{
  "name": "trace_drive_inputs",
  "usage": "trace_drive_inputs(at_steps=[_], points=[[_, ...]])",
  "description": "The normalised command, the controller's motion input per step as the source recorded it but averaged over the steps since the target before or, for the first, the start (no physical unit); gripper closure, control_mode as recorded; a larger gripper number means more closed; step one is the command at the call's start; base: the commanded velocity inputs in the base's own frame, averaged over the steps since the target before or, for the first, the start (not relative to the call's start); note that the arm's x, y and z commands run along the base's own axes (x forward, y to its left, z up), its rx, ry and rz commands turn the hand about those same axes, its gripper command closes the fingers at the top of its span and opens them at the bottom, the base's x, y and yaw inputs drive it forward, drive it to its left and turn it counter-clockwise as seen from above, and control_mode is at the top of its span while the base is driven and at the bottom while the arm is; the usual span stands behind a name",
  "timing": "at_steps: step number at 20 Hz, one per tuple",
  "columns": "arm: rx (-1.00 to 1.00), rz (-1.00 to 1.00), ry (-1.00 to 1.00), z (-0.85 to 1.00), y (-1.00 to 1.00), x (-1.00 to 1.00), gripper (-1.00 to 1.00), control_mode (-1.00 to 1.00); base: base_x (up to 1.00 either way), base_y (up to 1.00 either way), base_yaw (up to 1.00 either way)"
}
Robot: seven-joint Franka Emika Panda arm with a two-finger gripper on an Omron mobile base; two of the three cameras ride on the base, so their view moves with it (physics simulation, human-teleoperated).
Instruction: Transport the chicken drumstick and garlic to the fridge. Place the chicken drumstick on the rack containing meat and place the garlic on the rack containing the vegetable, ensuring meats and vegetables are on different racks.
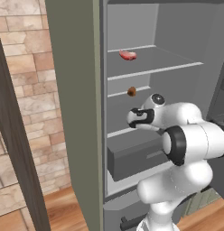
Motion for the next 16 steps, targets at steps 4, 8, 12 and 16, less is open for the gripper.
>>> trace_drive_inputs(at_steps=[4,8,12,16], points=[[0.0,0.0,0.03,-0.19,0.0,0.28,1.0,-1.0,0.0,0.0,0.0],[0.0,0.0,0.0,-0.21,0.0,0.36,1.0,-1.0,0.0,0.0,0.0],[0.0,0.0,0.0,-0.22,0.0,0.35,1.0,-1.0,0.0,0.0,0.0],[0.0,0.0,0.0,-0.16,0.0,0.11,-1.0,-1.0,0.0,0.0,0.0]])
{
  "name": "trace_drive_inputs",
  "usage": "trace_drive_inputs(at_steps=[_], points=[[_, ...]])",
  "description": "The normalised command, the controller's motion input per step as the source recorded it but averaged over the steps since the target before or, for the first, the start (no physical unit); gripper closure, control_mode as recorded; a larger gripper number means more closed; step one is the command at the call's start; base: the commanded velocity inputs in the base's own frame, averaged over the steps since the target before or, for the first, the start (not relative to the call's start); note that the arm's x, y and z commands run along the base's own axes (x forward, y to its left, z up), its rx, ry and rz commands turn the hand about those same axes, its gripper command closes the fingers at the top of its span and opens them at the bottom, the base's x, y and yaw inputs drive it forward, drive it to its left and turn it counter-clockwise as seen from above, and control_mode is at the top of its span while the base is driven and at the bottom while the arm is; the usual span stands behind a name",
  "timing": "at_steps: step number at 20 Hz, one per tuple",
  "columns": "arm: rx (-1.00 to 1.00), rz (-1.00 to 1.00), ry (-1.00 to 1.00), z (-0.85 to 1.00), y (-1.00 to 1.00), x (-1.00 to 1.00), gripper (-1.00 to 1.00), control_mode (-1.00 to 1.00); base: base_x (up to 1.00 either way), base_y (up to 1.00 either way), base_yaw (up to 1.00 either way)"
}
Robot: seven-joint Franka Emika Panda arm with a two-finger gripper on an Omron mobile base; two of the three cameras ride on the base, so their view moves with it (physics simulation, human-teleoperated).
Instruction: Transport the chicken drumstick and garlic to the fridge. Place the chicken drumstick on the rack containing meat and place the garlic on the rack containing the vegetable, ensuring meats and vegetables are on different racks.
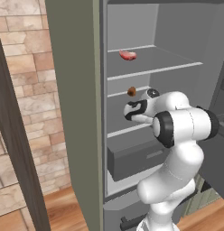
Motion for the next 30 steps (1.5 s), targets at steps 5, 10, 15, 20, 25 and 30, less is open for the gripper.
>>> trace_drive_inputs(at_steps=[5,10,15,20,25,30], points=[[0.0,0.0,-0.03,0.0,0.0,-0.22,-1.0,-1.0,0.0,0.0,0.0],[0.0,0.0,-0.04,0.11,0.0,-0.26,-1.0,-1.0,0.0,0.0,0.0],[0.0,0.0,0.0,0.24,0.0,-0.23,-1.0,-1.0,0.0,0.0,0.0],[0.0,0.0,0.0,0.23,0.0,-0.53,-1.0,-1.0,0.0,0.0,0.0],[0.0,0.0,0.0,0.23,0.0,-0.73,-1.0,-1.0,0.0,0.0,0.0],[0.0,0.0,0.04,0.36,0.02,-0.76,-1.0,-1.0,0.0,0.0,0.0]])
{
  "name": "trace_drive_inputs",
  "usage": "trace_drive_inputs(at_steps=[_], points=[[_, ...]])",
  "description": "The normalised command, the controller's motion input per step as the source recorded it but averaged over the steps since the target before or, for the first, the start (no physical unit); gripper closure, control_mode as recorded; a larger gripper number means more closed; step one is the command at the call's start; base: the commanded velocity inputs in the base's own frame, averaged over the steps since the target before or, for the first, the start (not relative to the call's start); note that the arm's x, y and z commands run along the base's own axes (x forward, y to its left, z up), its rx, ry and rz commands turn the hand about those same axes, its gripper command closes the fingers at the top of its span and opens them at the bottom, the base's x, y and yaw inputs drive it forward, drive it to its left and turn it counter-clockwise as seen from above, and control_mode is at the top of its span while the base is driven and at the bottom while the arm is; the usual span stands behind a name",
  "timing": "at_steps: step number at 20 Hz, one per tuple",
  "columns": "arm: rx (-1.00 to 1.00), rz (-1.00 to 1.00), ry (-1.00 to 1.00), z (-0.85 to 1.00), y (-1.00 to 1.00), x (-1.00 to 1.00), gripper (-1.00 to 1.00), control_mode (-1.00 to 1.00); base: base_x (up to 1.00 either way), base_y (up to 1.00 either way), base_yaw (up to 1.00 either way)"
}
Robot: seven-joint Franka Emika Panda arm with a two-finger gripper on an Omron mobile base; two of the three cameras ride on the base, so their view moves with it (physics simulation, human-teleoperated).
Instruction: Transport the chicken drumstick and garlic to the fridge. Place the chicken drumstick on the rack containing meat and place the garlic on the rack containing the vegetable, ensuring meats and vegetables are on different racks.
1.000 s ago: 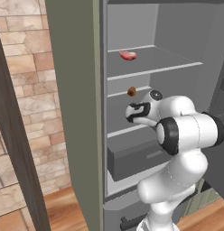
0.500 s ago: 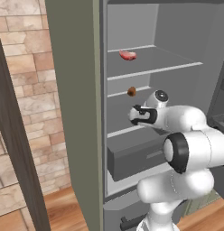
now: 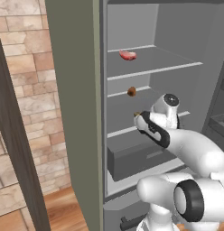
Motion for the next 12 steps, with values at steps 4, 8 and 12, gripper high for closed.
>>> trace_drive_inputs(at_steps=[4,8,12], points=[[0.0,0.0,0.08,0.56,0.0,-0.93,-1.0,-1.0,0.0,0.0,0.0],[0.0,0.0,0.08,0.66,0.0,-0.9,-1.0,-1.0,0.0,0.0,0.0],[0.0,-0.02,0.06,0.68,0.0,-0.9,-1.0,-1.0,0.0,0.0,0.0]])
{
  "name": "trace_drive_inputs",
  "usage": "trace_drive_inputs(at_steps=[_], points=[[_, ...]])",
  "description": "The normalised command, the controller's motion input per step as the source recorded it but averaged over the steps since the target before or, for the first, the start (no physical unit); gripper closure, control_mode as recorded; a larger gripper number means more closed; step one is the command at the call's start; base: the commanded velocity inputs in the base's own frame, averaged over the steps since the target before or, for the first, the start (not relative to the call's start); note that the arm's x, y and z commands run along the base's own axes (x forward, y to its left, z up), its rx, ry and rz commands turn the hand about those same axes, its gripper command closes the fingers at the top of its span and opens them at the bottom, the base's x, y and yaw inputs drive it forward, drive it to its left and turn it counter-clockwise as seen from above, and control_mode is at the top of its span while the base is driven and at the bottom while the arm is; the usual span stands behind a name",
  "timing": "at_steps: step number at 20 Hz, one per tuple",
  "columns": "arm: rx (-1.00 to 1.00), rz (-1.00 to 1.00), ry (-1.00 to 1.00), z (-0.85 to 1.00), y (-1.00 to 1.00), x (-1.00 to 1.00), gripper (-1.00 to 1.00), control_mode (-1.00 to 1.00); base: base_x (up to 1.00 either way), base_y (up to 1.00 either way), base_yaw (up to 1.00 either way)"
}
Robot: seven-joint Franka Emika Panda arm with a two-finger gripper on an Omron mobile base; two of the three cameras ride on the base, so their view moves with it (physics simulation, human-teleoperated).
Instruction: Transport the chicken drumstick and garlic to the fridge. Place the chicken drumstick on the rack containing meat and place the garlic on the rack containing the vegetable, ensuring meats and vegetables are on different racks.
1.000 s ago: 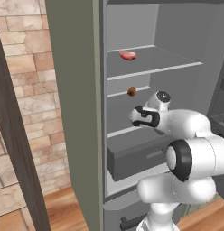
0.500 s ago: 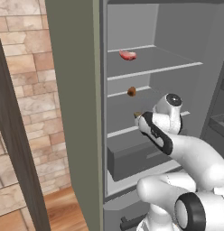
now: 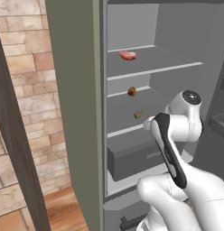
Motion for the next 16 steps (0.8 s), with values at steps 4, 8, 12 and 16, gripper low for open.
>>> trace_drive_inputs(at_steps=[4,8,12,16], points=[[0.0,-0.04,0.1,0.7,0.0,-0.84,-1.0,-1.0,0.0,0.0,0.0],[0.0,-0.06,0.09,0.74,0.0,-0.73,-1.0,-1.0,0.0,0.0,0.0],[0.0,-0.05,0.02,0.75,0.0,-0.8,-1.0,-1.0,0.0,0.0,0.0],[-0.01,-0.01,-0.01,0.67,-0.04,-0.84,-1.0,-1.0,0.0,0.0,0.0]])
